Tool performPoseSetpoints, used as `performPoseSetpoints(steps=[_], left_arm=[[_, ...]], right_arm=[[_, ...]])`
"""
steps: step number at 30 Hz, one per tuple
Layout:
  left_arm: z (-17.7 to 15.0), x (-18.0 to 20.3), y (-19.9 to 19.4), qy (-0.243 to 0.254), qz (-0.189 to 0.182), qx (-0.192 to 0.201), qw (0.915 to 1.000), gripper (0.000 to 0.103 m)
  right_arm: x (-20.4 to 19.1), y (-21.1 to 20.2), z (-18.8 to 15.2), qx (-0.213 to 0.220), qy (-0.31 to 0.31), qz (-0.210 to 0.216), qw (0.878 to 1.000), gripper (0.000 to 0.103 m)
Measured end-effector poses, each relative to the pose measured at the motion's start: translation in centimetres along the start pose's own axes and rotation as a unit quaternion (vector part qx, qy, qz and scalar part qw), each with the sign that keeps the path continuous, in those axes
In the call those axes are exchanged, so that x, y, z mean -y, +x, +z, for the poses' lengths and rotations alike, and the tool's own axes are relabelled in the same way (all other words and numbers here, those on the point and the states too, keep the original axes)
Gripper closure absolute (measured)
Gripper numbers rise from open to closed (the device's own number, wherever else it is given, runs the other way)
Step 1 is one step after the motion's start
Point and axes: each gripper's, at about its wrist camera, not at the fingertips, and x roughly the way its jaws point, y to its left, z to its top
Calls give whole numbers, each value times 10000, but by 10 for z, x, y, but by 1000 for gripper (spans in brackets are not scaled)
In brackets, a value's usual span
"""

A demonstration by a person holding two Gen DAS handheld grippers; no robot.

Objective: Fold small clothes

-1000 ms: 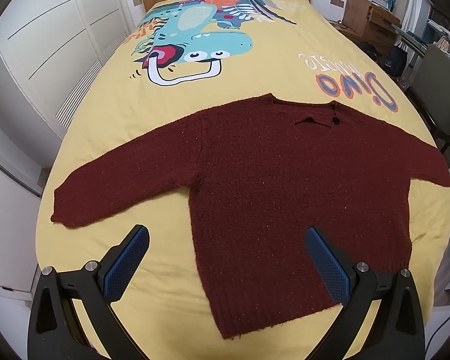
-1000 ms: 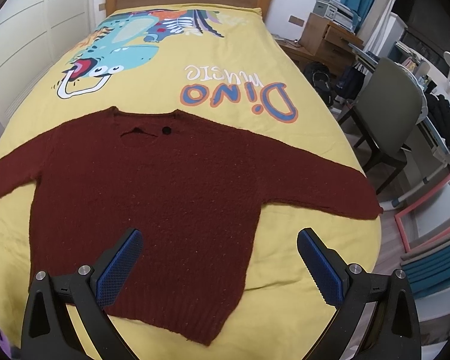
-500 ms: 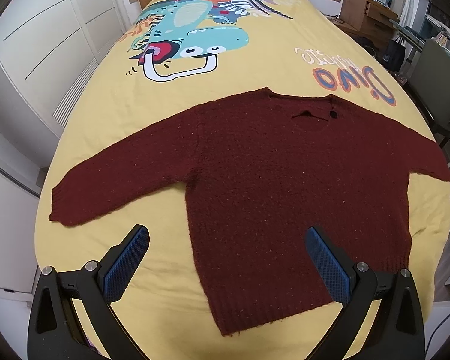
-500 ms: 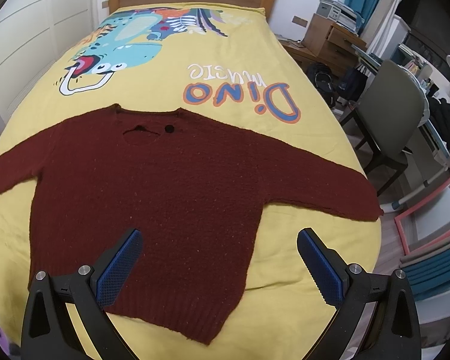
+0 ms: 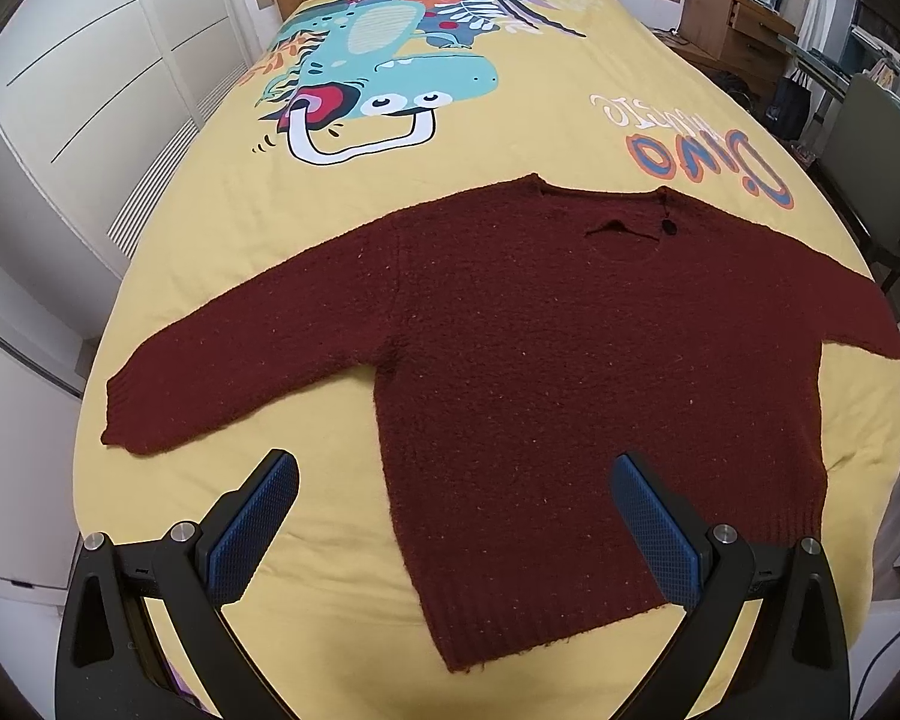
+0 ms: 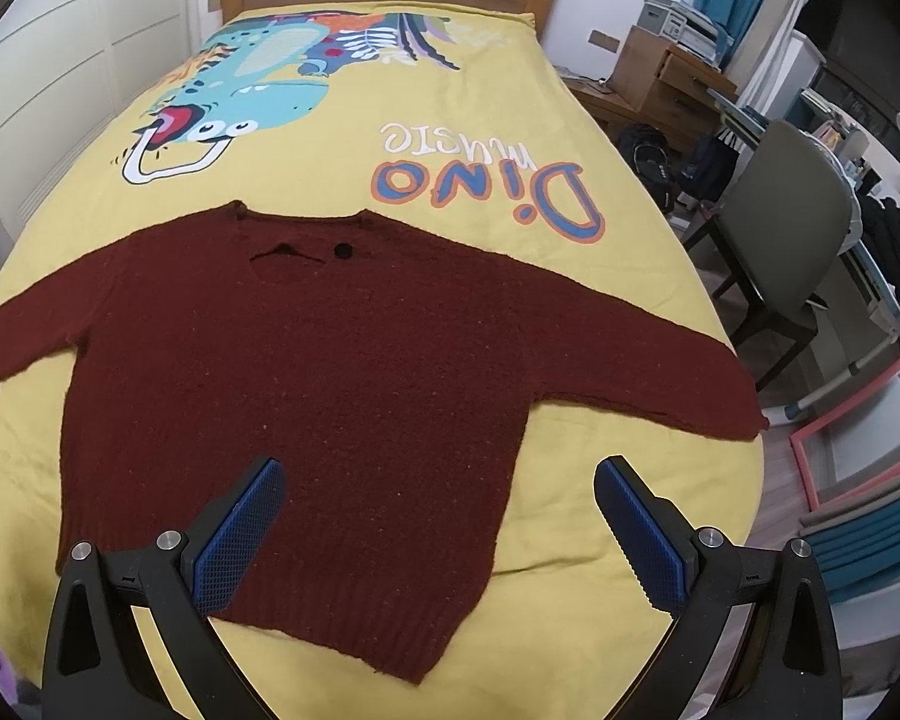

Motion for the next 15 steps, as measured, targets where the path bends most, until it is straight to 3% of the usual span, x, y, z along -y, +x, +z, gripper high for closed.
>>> performPoseSetpoints(steps=[15], left_arm=[[1,-1,1,28,13,39,10000,1]], right_arm=[[-1,5,-3,-41,-46,20,10000,0]])
